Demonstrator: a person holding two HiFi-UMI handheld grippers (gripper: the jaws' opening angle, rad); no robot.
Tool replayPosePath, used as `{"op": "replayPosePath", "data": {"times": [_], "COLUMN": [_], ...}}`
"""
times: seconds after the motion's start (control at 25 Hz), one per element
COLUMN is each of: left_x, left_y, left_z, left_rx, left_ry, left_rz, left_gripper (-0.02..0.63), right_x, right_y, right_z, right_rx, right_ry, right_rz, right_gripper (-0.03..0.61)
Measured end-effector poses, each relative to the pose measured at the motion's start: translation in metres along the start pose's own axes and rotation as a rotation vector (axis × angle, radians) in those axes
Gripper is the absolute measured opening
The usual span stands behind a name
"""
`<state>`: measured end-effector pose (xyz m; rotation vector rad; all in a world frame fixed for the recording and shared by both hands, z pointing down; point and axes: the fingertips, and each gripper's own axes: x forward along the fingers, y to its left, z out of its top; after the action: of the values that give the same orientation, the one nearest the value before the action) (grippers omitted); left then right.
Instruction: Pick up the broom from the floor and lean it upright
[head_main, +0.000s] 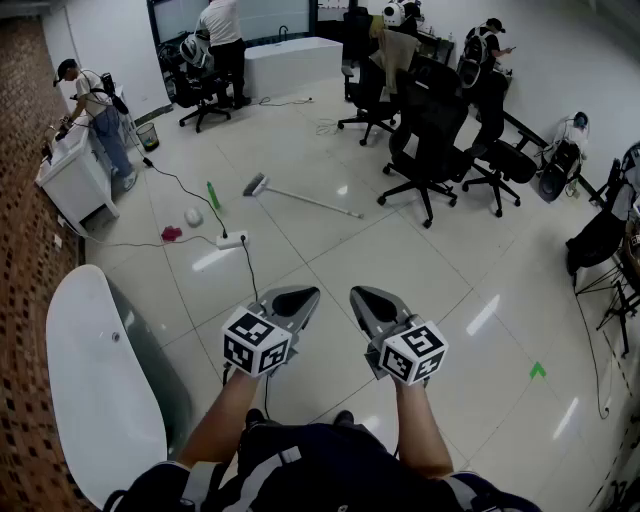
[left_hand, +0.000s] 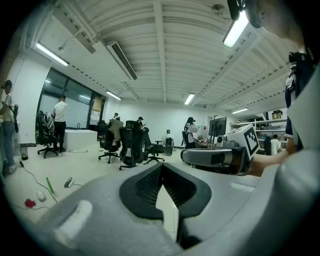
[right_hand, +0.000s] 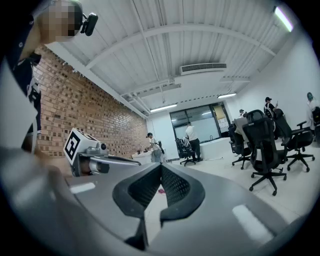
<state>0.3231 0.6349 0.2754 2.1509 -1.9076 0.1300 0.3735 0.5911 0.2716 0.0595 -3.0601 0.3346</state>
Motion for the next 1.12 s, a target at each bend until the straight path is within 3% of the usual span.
{"op": "replayPosePath", "data": {"times": [0.36, 0.64, 0.88, 1.12], "left_x": [0.074, 0.118, 0.156, 0.183], "left_y": [-0.018, 0.016, 0.086, 0.173], "left_z": [0.004, 0.008, 0.023, 0.044], "left_rx": [0.025, -0.002, 0.014, -0.027], "left_ry": [0.030, 0.027, 0.012, -0.006], "left_rz": [-0.005, -0.034, -0.072, -0.117], "left_gripper": [0.000, 0.000, 0.000, 0.000], "right_x": [-0.023, 0.002, 0.068, 0.150], "right_y": [-0.064, -0.118, -0.167, -0.203], "right_z": [0.007, 0.003, 0.011, 0.025], "right_rx": [-0.024, -0.011, -0.007, 0.001], "right_ry": [0.032, 0.053, 0.061, 0.077], "right_rz": [0.031, -0.017, -0.075, -0.139], "right_gripper": [0.005, 0.005, 0.005, 0.005]}}
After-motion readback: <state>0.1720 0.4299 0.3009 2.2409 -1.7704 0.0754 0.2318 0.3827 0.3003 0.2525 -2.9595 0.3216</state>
